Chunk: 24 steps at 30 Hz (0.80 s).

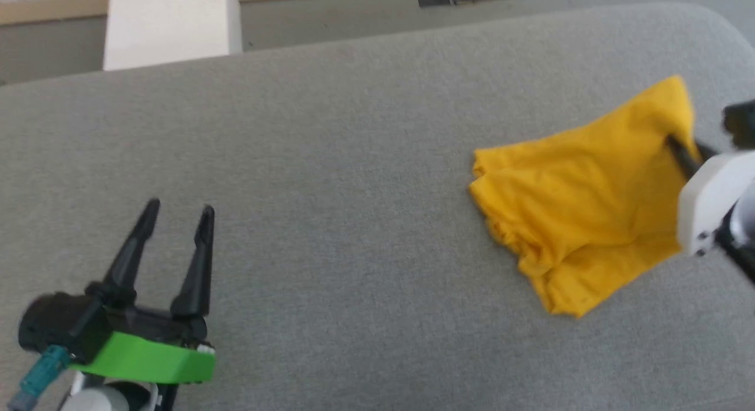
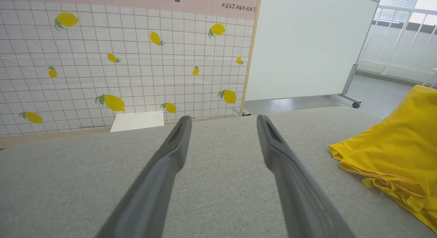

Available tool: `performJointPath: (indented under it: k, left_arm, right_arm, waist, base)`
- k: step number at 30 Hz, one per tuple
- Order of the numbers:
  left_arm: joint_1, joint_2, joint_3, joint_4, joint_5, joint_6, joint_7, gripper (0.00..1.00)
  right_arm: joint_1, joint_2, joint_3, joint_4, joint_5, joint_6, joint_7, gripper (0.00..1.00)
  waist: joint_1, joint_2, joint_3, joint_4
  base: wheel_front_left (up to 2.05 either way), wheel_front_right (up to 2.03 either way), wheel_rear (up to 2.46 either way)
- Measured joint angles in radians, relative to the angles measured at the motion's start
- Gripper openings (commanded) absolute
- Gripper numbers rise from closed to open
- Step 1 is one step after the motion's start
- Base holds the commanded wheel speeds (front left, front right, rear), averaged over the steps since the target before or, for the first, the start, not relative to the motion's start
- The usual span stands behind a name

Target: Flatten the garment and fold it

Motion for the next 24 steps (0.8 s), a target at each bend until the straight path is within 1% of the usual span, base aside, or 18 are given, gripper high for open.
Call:
performJointPath:
  k: [7,14,18,22,24]
  left_arm:
    - [-0.067,0.048,0.021,-0.070,0.009,-0.002,0.030,1.00]
    - [-0.138,0.095,0.034,-0.123,0.013,-0.012,0.053,1.00]
    - [-0.161,0.113,0.041,-0.143,0.019,-0.012,0.054,1.00]
    - [-0.168,0.125,0.048,-0.149,0.019,-0.013,0.062,1.00]
    - [-0.172,0.129,0.050,-0.149,0.019,-0.013,0.062,1.00]
  right_arm:
    - [-0.110,-0.088,-0.035,0.006,-0.030,0.000,0.021,0.00]
    - [-0.181,-0.194,-0.119,0.077,-0.076,0.000,-0.002,0.00]
    - [-0.212,-0.221,-0.180,0.127,-0.091,0.000,-0.027,0.00]
    - [-0.214,-0.245,-0.211,0.152,-0.137,0.000,-0.044,0.00]
    - [-0.216,-0.245,-0.234,0.163,-0.152,0.000,-0.056,0.00]
  waist:
    - [0.0001,0.0000,0.111,-0.028]
    - [0.0001,0.0000,0.236,-0.041]
    - [0.0002,0.0000,0.301,-0.042]
    - [0.0002,0.0000,0.357,-0.041]
    - [0.0001,0.0000,0.383,-0.040]
  base:
    - [0.00,0.00,0.00]
    - [0.00,0.00,0.00]
    - [0.00,0.00,0.00]
    - [0.00,0.00,0.00]
    - [0.00,0.00,0.00]
